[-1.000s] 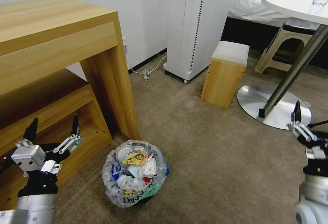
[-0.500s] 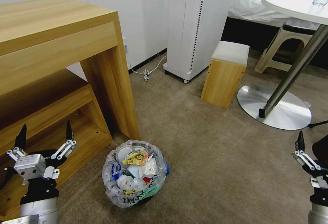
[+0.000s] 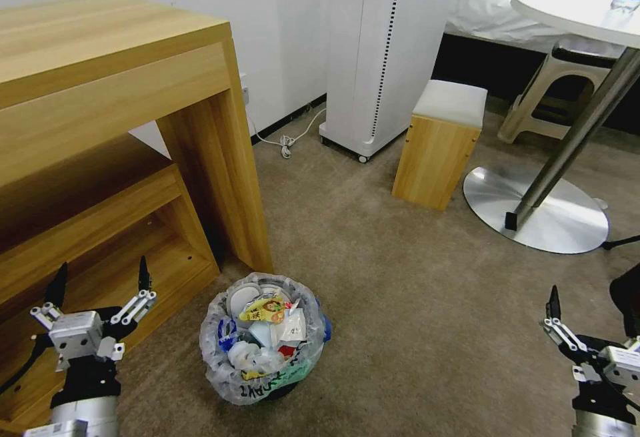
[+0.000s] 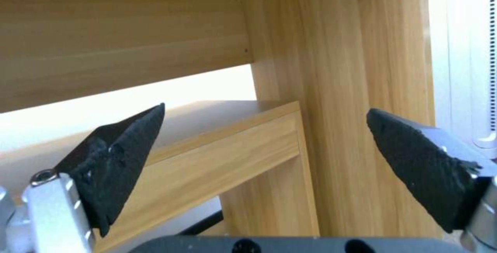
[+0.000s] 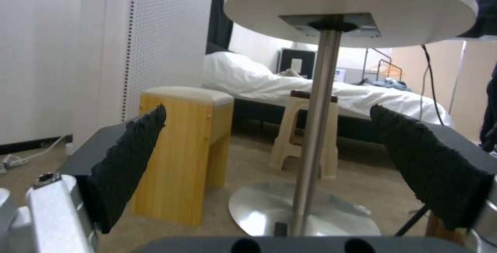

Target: Pick up the trash bin and place the garbage on the floor into it.

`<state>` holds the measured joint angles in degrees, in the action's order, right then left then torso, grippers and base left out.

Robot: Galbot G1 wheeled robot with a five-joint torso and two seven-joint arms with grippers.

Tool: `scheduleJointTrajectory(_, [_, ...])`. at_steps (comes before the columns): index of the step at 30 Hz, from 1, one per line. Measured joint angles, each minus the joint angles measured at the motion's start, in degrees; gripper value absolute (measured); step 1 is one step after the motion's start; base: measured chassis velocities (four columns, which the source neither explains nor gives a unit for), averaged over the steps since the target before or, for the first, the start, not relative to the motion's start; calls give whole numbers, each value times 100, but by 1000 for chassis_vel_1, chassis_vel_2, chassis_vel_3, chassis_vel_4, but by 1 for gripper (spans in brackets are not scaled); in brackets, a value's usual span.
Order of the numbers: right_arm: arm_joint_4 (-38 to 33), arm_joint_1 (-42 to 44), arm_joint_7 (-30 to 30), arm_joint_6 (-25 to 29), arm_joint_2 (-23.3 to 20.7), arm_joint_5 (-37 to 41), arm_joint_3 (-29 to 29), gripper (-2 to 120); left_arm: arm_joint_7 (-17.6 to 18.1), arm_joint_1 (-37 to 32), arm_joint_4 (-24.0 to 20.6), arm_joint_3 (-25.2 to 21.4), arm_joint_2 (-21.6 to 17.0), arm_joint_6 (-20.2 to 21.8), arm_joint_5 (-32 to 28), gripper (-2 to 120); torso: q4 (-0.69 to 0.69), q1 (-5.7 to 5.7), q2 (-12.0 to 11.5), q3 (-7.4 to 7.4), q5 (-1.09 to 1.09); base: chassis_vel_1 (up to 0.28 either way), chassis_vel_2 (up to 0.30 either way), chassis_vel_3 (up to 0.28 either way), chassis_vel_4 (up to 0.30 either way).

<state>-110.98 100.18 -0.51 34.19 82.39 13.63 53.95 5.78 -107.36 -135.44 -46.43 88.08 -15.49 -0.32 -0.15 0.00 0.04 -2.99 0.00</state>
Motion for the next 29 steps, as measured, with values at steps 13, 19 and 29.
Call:
scheduleJointTrajectory(13, [-97,-95,0,-106,-73,37,-31,100,299,2,7,83,20,149,6,100,0,0,0,0,0,0,0,0,0])
scheduleJointTrajectory(19, [-97,-98,2,-110,-74,39,-32,100,299,2,8,84,19,152,6,100,0,0,0,0,0,0,0,0,0])
scheduleJointTrajectory(29, [-97,-99,5,-114,-74,43,-32,100,299,0,7,84,16,156,5,100,0,0,0,0,0,0,0,0,0])
